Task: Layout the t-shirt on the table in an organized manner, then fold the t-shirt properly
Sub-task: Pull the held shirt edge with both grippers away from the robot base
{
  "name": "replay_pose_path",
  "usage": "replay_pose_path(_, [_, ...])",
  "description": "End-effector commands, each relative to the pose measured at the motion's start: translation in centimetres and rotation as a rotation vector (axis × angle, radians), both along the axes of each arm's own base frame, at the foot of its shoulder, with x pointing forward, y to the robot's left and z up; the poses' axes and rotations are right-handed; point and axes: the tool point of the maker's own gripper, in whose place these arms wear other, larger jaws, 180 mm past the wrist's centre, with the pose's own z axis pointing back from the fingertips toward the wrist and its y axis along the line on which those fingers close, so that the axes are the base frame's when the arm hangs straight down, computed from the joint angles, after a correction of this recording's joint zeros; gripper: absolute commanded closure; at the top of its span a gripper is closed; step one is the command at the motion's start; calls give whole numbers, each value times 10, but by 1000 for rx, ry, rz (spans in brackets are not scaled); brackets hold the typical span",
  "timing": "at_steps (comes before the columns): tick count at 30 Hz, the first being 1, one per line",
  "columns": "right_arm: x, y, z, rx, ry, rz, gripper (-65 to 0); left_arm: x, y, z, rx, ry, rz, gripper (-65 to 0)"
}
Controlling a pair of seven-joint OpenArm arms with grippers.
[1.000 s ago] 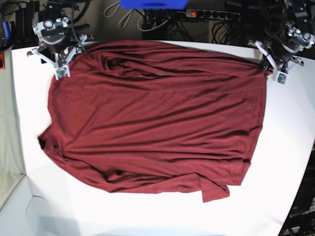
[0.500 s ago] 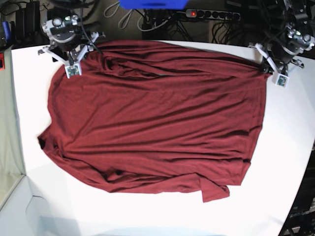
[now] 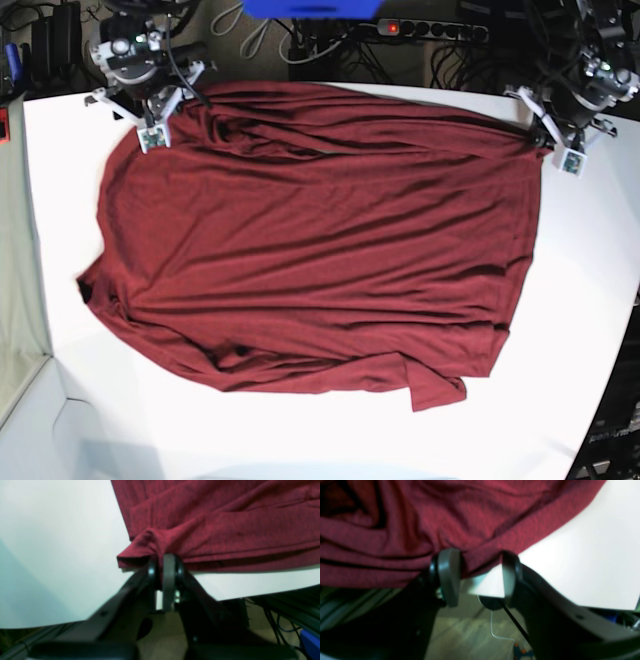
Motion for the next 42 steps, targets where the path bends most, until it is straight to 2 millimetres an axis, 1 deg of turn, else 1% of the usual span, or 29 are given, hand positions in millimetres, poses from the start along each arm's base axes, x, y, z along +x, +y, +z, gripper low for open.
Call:
replay_pose_path(1, [-10, -1, -8, -5, 50, -5, -202, 5, 4, 8, 7, -29, -5, -3])
replay_pose_path(3, [-14, 0, -14, 1, 68, -6, -133, 5, 3, 8, 6, -29, -6, -3])
replay_pose_path(5, [-16, 1, -17, 4, 77, -6, -82, 4, 3, 8, 5, -29, -5, -3])
replay_pose_path(10, [-18, -1, -16, 1, 78, -9, -6, 5, 1, 9, 4, -33, -7, -3])
replay_pose_path(11, [-17, -1, -15, 0, 75, -10, 0, 5, 1, 8, 3, -33, -6, -3])
replay_pose_path(14, [-14, -1, -14, -1, 67, -10, 0, 5, 0, 8, -1, -34, -5, -3])
replay_pose_path(16, [-10, -3, -10, -7, 52, -10, 0, 5, 0, 9, -2, -36, -6, -3])
replay_pose_path(23, [13, -9, 28, -46, -67, -6, 0, 16, -4, 27, 21, -89, -28, -3])
replay_pose_path(25, [21, -9, 35, -52, -96, -6, 0, 19, -4, 31, 25, -103, -31, -3])
replay_pose_path(27, [26, -11, 39, -55, -112, -8, 0, 20, -4, 33, 28, -110, -35, -3])
replay_pose_path(29, [27, -18, 41, -66, -119, -29, 0, 22, -5, 36, 32, -118, -39, -3])
replay_pose_path(31, [33, -22, 44, -71, -135, -40, 0, 24, -5, 39, 34, -127, -42, -3])
replay_pose_path(34, [39, -22, 48, -70, -142, -9, 0, 36, -5, 47, 37, -161, -41, -3])
replay_pose_path(38, [45, -32, 53, -84, -150, 2, 0, 40, -6, 53, 40, -181, -46, -3])
replay_pose_path(40, [48, -35, 55, -87, -155, 7, 0, 48, -8, 61, 42, -211, -51, -3])
replay_pose_path(42, [52, -37, 58, -91, -166, 7, 0, 54, -9, 65, 48, -223, -50, -3])
